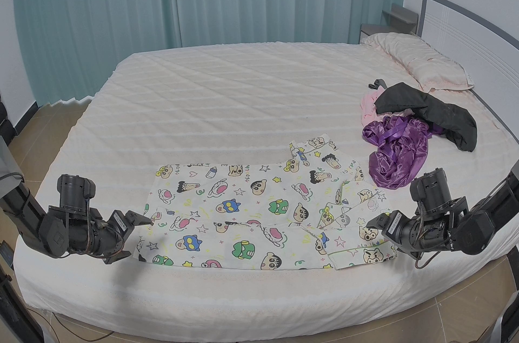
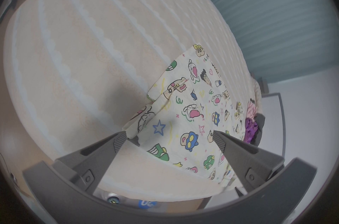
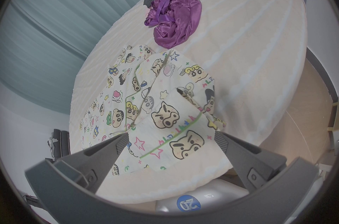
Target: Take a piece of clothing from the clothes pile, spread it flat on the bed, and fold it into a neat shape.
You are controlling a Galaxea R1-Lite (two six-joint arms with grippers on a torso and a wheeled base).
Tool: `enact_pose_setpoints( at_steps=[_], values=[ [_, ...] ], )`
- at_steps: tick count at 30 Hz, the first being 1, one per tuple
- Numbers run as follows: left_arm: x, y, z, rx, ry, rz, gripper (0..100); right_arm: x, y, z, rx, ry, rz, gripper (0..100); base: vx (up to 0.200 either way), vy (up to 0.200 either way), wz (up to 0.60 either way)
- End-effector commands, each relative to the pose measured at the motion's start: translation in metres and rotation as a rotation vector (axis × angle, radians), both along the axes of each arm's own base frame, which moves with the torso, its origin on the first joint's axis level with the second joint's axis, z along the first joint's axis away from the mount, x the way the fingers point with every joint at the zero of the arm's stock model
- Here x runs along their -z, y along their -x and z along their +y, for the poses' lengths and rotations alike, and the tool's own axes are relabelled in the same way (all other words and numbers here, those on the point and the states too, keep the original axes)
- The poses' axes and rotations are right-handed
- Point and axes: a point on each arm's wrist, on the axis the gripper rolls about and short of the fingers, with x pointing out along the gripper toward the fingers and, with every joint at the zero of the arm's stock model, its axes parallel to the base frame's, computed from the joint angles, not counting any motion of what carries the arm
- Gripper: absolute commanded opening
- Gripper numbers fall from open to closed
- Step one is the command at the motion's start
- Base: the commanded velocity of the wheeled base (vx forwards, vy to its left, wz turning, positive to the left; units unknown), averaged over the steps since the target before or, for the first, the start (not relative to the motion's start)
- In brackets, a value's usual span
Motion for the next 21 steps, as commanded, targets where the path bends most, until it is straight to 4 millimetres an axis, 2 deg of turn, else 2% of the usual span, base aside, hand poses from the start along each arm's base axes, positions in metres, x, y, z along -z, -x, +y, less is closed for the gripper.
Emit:
enact_pose_setpoints(
  at_steps=[1,9,21],
  values=[
    [0.005,0.007,0.0,0.048,-0.046,-0.005,100,-0.011,0.016,-0.008,-0.002,-0.004,-0.027,100,0.0,0.0,0.0],
    [0.006,0.007,0.001,0.167,-0.164,-0.045,100,-0.008,0.028,-0.014,-0.001,0.009,0.0,100,0.0,0.0,0.0],
    [0.005,0.002,0.002,0.22,-0.23,-0.078,100,-0.007,0.027,-0.014,0.0,0.012,0.002,100,0.0,0.0,0.0]
  ],
)
